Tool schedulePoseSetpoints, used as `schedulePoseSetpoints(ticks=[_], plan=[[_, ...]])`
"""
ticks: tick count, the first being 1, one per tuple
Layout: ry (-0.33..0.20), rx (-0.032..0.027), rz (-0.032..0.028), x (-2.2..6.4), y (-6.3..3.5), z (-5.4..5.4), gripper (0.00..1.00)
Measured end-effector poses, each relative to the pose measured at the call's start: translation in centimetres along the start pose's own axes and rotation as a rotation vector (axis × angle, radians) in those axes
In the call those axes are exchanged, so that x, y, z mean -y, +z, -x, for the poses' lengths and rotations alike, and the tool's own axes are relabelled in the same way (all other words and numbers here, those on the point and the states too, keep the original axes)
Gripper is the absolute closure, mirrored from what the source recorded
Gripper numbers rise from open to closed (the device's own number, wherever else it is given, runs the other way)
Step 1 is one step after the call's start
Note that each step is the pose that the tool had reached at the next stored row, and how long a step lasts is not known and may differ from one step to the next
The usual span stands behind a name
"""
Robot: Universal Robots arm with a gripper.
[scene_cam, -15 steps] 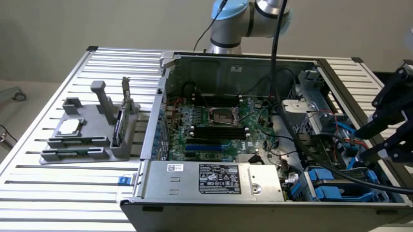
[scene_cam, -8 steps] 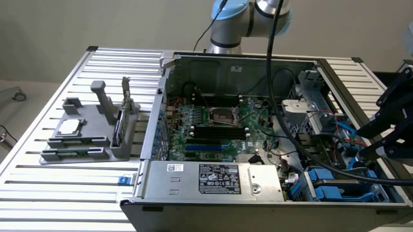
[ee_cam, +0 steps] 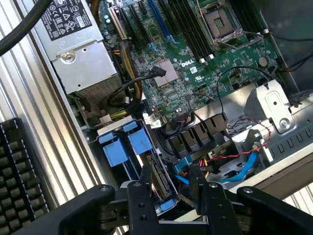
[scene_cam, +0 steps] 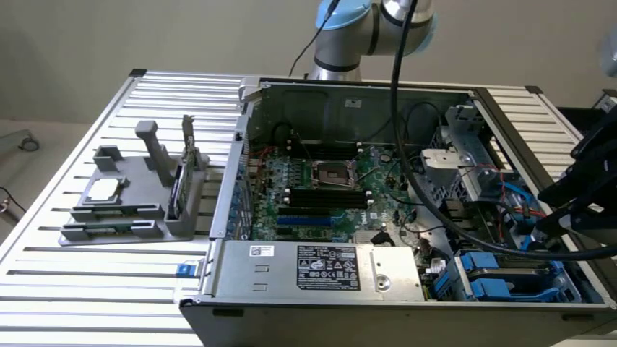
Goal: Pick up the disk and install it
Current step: 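Insert the first disk wire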
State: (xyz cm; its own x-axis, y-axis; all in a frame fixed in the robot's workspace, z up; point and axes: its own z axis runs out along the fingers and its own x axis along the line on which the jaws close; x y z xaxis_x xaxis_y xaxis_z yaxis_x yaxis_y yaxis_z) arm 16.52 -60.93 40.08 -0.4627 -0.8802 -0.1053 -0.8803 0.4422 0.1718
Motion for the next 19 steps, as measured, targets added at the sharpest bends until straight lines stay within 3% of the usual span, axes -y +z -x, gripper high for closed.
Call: schedulePoseSetpoints(ticks=[19], plan=[[0.321, 0.0563, -0.0345, 0.00, 0.00, 0.00, 0.56]])
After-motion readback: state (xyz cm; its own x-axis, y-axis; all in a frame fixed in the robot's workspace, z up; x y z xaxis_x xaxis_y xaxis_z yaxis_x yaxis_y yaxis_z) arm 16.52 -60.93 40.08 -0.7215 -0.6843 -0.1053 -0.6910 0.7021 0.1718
